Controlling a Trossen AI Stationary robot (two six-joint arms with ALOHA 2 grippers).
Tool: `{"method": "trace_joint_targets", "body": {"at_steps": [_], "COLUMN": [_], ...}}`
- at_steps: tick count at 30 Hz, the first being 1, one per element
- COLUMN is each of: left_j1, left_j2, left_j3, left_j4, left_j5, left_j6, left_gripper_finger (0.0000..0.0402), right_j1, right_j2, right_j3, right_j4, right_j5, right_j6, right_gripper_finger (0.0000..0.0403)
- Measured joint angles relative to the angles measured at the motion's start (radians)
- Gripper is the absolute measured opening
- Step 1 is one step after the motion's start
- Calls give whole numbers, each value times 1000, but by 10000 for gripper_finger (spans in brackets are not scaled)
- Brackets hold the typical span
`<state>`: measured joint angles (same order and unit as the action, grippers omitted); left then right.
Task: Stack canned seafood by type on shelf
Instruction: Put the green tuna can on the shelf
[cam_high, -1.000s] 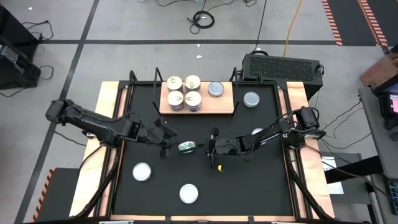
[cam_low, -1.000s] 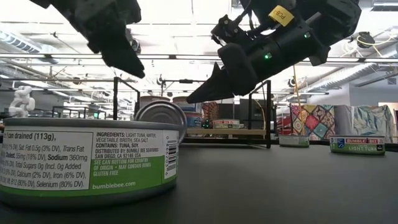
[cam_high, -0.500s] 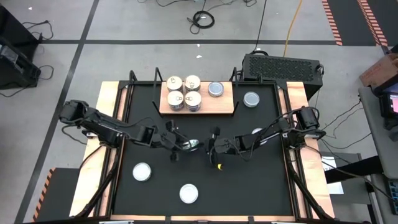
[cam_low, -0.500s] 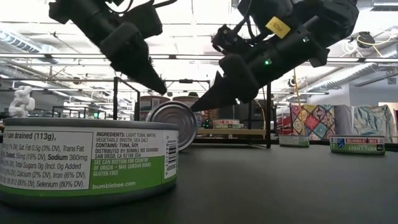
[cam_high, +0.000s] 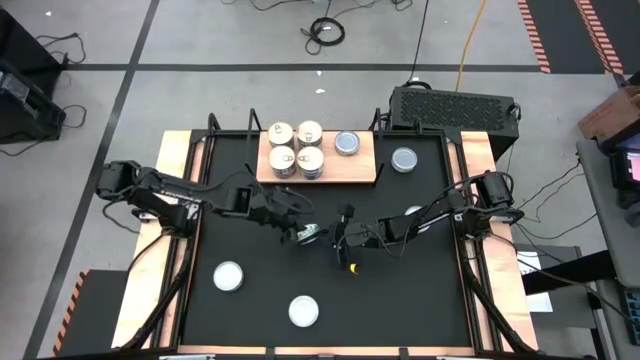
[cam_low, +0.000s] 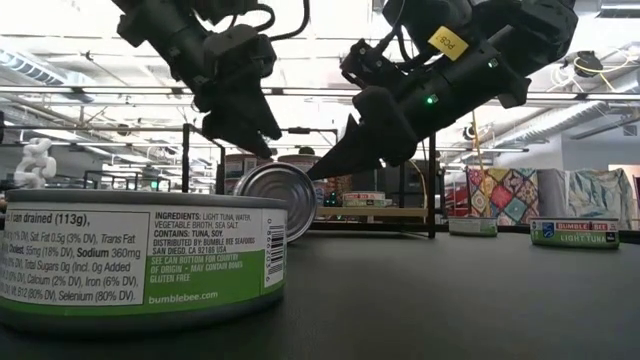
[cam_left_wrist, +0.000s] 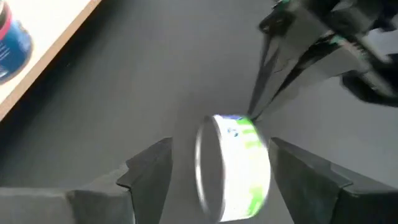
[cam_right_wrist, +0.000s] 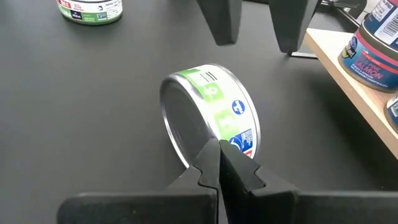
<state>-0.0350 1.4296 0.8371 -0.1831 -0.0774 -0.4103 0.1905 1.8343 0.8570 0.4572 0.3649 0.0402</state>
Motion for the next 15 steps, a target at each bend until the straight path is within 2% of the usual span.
{"method": "trace_joint_targets", "body": {"at_steps": [2,6,15], "left_j1": [13,33,38], "left_j2": [0,9,92], "left_j3": [0,0,0], "left_j4": [-12,-10,16], "left_j5": [10,95,213], "left_j6": [3,4,28], "left_gripper_finger": [265,265,265], "right_j1": [0,0,0], "right_j2": [0,0,0], "right_j3": [0,0,0], "right_j4": [0,0,-8], "right_j5": [0,0,-1], "right_j6": [0,-1,-7], "right_gripper_finger": [0,0,0]}}
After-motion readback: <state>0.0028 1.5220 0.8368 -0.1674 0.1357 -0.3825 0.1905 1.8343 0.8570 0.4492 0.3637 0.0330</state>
